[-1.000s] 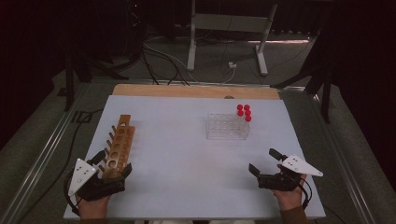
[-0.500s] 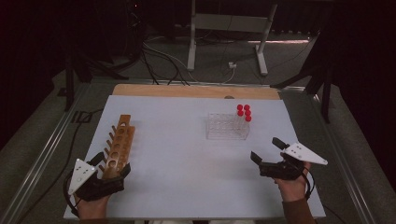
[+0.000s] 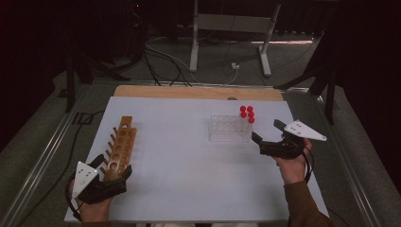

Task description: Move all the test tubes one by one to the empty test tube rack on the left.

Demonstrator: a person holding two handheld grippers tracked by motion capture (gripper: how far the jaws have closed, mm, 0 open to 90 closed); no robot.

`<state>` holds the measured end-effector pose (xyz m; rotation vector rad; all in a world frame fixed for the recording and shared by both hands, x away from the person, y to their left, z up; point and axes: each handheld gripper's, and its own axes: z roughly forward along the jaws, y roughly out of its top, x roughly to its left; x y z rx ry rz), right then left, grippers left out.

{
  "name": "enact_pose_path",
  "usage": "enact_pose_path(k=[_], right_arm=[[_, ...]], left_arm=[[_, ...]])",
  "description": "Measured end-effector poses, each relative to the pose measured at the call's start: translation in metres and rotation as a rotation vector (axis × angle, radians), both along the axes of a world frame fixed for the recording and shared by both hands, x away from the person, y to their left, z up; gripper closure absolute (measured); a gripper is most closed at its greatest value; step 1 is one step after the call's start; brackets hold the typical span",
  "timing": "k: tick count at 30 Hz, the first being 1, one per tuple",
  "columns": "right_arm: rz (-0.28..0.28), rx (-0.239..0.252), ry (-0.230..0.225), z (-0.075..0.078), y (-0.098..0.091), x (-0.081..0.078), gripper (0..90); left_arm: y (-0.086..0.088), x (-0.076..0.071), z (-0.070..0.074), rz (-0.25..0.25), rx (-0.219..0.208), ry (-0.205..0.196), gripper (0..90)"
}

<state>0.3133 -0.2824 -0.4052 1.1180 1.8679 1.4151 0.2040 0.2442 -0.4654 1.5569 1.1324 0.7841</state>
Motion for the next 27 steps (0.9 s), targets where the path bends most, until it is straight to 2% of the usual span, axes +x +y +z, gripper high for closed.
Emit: enact_pose_path(k=[1, 2, 6, 9, 10, 13, 18, 19, 20, 27], right_arm=[[0.000, 0.000, 0.000, 0.000, 0.000, 0.000, 0.6], [-0.005, -0.005, 0.018, -0.002, 0.000, 0.009, 3.3], [-0.032, -0.030, 0.035, -0.011, 0.000, 0.025, 6.8], [-0.046, -0.026, 0.068, -0.021, -0.001, 0.036, 12.0], [-0.055, -0.023, 0.071, -0.025, -0.001, 0.038, 15.5], [-0.070, -0.019, 0.087, -0.031, 0.000, 0.044, 18.7], [-0.099, -0.037, 0.120, -0.044, 0.010, 0.058, 44.3], [-0.099, -0.037, 0.120, -0.044, 0.010, 0.058, 44.3], [-0.106, -0.063, 0.137, -0.048, 0.015, 0.062, 52.2], [-0.119, -0.098, 0.168, -0.058, 0.021, 0.069, 68.3]], left_arm=[[0.000, 0.000, 0.000, 0.000, 0.000, 0.000, 1.3], [0.000, 0.000, 0.000, 0.000, -0.004, 0.001, 1.4], [-0.001, 0.001, -0.001, -0.005, -0.001, 0.004, 1.4], [-0.003, 0.001, -0.001, -0.007, 0.003, 0.007, 1.4], [-0.003, 0.001, -0.001, -0.007, 0.002, 0.007, 1.4], [-0.003, 0.001, -0.001, -0.006, 0.003, 0.007, 1.4], [-0.001, 0.001, -0.002, 0.001, -0.005, 0.008, 1.4], [-0.001, 0.001, -0.002, 0.001, -0.005, 0.008, 1.4], [-0.001, 0.000, -0.002, 0.003, -0.008, 0.007, 1.4], [0.000, 0.000, -0.002, 0.003, -0.008, 0.006, 1.4]])
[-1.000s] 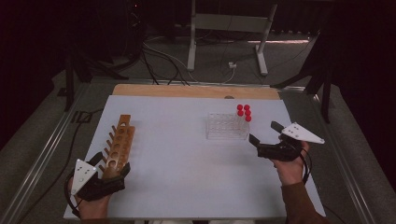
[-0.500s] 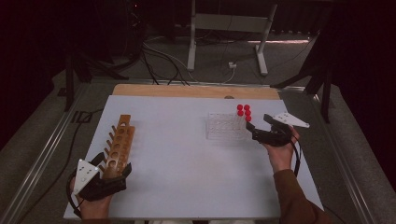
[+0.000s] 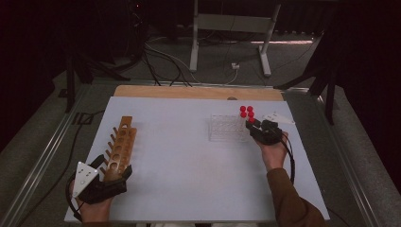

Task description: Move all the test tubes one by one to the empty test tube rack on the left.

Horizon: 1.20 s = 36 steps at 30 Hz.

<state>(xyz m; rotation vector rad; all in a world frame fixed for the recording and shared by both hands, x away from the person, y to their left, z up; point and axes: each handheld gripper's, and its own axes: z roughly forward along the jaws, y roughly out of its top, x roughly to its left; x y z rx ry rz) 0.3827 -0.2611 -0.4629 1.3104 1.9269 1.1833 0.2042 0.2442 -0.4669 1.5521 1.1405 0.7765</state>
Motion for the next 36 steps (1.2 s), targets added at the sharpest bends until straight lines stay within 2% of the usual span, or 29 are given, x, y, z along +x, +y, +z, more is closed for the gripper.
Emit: enact_pose_path(k=[7, 9, 10, 15, 23, 26, 29, 33, 35, 36], right_arm=[[-0.010, -0.020, -0.011, 0.002, 0.002, -0.001, 71.3], [-0.011, -0.015, -0.021, 0.004, 0.001, -0.002, 71.6], [-0.012, -0.015, -0.026, 0.006, 0.001, -0.002, 74.7], [-0.006, -0.016, -0.055, 0.015, 0.000, -0.005, 74.4], [-0.004, 0.006, -0.091, 0.027, -0.003, -0.008, 74.4], [0.002, 0.029, -0.118, 0.035, -0.004, -0.012, 74.4], [0.015, 0.034, -0.134, 0.041, -0.004, -0.014, 74.4], [0.033, 0.052, -0.157, 0.048, -0.002, -0.017, 74.2], [0.045, 0.068, -0.164, 0.051, -0.001, -0.018, 74.1], [0.049, 0.078, -0.167, 0.052, 0.000, -0.019, 74.1]], left_arm=[[0.000, -0.001, 0.000, 0.003, 0.000, -0.003, 1.4], [0.000, 0.000, 0.000, 0.002, 0.001, -0.003, 1.4], [0.000, 0.000, 0.000, 0.000, 0.003, -0.002, 1.4], [-0.001, 0.000, 0.000, -0.004, 0.008, -0.002, 1.4], [-0.002, -0.001, 0.000, -0.006, 0.012, -0.001, 1.4], [-0.004, -0.002, 0.002, -0.009, 0.013, -0.008, 1.4], [-0.012, -0.003, 0.007, -0.019, 0.010, -0.025, 1.4], [-0.035, 0.001, 0.023, -0.075, 0.017, -0.066, 1.5], [-0.050, 0.008, 0.029, -0.119, 0.034, -0.072, 1.7], [-0.050, 0.008, 0.029, -0.119, 0.034, -0.072, 1.7]])
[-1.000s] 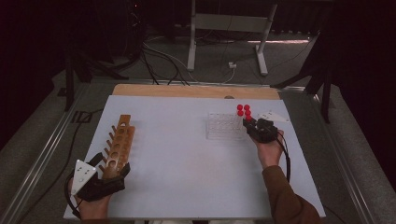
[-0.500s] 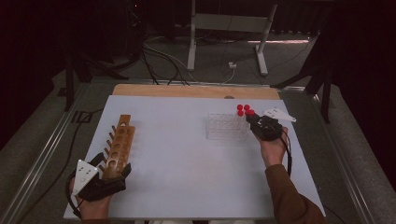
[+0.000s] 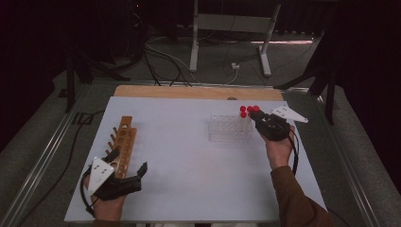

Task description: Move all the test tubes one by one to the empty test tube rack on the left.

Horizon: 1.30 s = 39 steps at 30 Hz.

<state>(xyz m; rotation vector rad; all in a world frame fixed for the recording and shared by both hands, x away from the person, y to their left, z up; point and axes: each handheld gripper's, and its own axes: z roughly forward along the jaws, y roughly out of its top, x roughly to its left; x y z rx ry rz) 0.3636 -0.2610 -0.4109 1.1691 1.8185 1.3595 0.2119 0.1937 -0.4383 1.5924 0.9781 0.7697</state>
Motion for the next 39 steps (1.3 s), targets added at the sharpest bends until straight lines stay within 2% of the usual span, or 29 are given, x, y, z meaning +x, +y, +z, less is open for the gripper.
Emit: enact_pose_path(k=[1, 6, 9, 12, 16, 24, 27, 32, 39], right_arm=[[0.010, 0.006, -0.004, 0.001, 0.001, -0.001, 74.1], [0.065, 0.024, -0.022, 0.006, 0.011, -0.008, 73.9], [0.100, 0.047, -0.033, 0.010, 0.017, -0.013, 73.7], [0.140, 0.053, -0.039, 0.012, 0.024, -0.019, 73.6], [0.198, 0.071, -0.043, 0.015, 0.035, -0.028, 73.5], [0.289, 0.078, -0.045, 0.021, 0.058, -0.044, 73.6], [0.315, 0.077, -0.047, 0.022, 0.065, -0.049, 73.7], [0.350, 0.082, -0.042, 0.023, 0.072, -0.053, 73.8], [0.364, 0.091, -0.026, 0.023, 0.075, -0.054, 73.8]], left_arm=[[-0.019, 0.011, 0.004, -0.045, 0.012, -0.004, 1.6], [-0.072, 0.041, 0.015, -0.166, 0.048, -0.011, 1.6], [-0.102, 0.056, 0.018, -0.221, 0.083, -0.012, 3.5], [-0.127, 0.070, 0.019, -0.250, 0.110, 0.003, 5.2], [-0.151, 0.082, 0.019, -0.266, 0.127, 0.019, 7.8], [-0.178, 0.088, 0.023, -0.258, 0.153, 0.004, 19.2], [-0.183, 0.089, 0.026, -0.260, 0.148, -0.009, 27.5], [-0.188, 0.087, 0.027, -0.285, 0.161, -0.025, 47.7], [-0.189, 0.087, 0.027, -0.301, 0.169, -0.029, 64.2]])
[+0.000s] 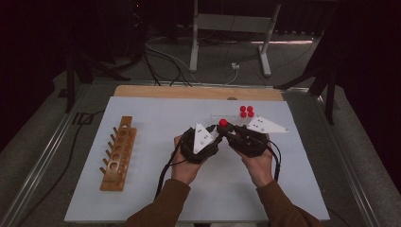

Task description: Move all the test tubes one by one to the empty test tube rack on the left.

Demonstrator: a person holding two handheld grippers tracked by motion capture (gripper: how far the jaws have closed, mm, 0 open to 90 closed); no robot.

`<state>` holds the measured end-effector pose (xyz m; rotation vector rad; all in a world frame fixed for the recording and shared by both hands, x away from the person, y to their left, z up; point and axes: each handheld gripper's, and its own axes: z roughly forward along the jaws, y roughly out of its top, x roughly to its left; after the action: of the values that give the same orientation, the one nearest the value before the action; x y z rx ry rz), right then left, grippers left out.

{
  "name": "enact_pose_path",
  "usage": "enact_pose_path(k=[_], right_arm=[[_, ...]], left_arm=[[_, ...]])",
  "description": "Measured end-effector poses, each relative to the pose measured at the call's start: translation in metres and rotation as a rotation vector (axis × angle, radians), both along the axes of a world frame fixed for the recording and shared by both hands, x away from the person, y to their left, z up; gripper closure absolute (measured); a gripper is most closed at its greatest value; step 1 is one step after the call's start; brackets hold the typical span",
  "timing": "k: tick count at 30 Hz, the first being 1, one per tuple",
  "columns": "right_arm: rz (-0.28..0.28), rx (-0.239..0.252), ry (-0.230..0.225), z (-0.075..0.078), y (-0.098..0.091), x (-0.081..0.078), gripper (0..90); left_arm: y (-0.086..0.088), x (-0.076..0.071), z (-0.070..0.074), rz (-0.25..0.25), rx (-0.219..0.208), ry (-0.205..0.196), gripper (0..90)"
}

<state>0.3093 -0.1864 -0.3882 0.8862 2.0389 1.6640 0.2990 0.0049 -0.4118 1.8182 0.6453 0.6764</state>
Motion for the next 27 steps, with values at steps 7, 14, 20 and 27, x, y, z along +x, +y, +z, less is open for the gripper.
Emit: enact_pose_path(k=[7, 14, 20, 27], right_arm=[[0.010, 0.009, 0.016, -0.001, -0.001, 0.001, 73.9], [0.025, 0.029, 0.007, 0.002, -0.006, -0.001, 50.1], [-0.044, 0.037, 0.010, 0.005, -0.019, -0.002, 16.5], [-0.101, -0.002, 0.016, -0.006, -0.036, -0.002, 6.9]], left_arm=[[0.001, 0.000, -0.001, -0.023, 0.009, -0.001, 74.9], [0.007, 0.004, -0.002, -0.009, -0.005, 0.022, 75.7], [0.023, 0.007, -0.002, 0.047, -0.020, 0.039, 75.8], [0.057, 0.006, 0.002, 0.116, -0.062, 0.056, 75.9]])
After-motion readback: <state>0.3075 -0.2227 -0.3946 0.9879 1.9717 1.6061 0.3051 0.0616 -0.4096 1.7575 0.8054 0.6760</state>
